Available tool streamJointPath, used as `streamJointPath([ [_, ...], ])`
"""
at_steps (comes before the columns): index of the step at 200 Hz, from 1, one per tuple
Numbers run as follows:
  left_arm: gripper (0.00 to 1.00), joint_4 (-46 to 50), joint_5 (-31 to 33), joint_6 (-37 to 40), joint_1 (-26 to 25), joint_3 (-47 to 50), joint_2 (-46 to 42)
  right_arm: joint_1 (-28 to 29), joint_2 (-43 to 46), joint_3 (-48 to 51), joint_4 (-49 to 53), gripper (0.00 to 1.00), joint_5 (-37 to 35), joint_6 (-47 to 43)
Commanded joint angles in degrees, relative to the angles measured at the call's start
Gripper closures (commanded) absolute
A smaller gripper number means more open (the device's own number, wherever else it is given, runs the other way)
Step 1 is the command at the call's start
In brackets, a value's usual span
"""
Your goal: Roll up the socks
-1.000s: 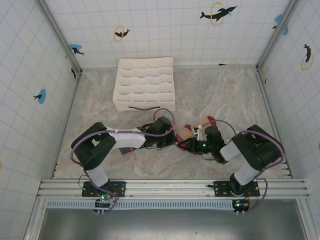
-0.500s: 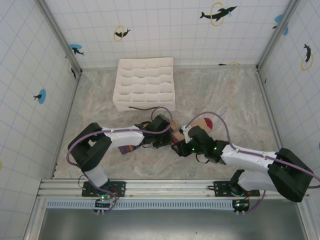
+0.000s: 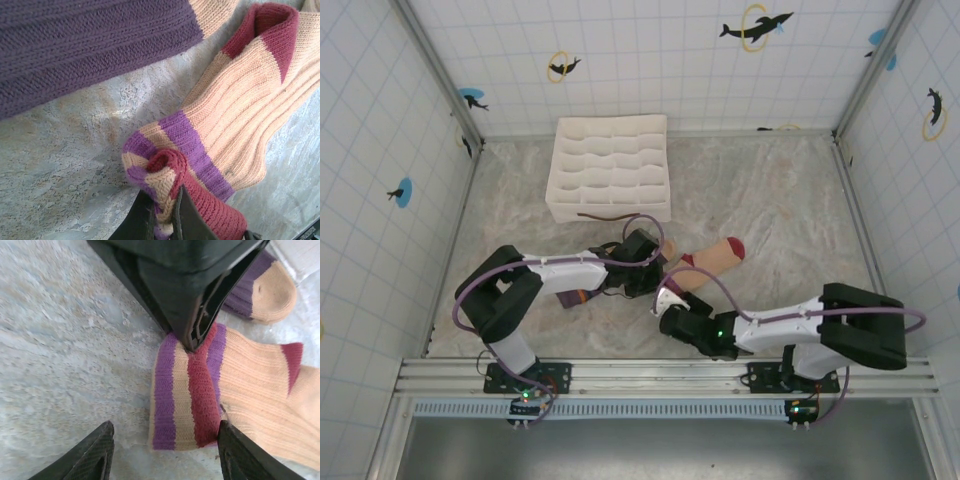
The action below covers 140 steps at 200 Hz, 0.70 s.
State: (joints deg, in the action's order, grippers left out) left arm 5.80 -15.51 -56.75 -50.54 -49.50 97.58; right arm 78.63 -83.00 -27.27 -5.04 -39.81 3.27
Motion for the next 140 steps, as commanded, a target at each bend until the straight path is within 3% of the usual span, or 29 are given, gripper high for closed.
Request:
streamJointPath([
  [1,1.0,4.0,-1.3,1.5,0.4,-0.2,-0.5,1.8,-3.8,-2.6,-5.0,0.44,-9.9,-4.6],
  [50,1.0,3.9,-2.1,1.6,0.5,0.4,-0.7,2.1,-10.2,-2.3,-9.8,0.5,-13.4,-7.7],
  [76,1.0,3.9,-2.1,1.7,0.8,0.6,-1.1,1.1,-11.9,-1.2,-11.4,0.62,-13.1,-6.7],
  [123,1.0,3.0,-2.6,1.7,0.9,1.1,-1.1,-3.9,-9.1,5.1,-16.3,0.98,3.8,-1.6],
  [140,0.77,3.9,-1.3,1.2,1.0,1.3,-1.6,-6.8,-7.4,7.2,-17.5,1.0,10.3,1.6],
])
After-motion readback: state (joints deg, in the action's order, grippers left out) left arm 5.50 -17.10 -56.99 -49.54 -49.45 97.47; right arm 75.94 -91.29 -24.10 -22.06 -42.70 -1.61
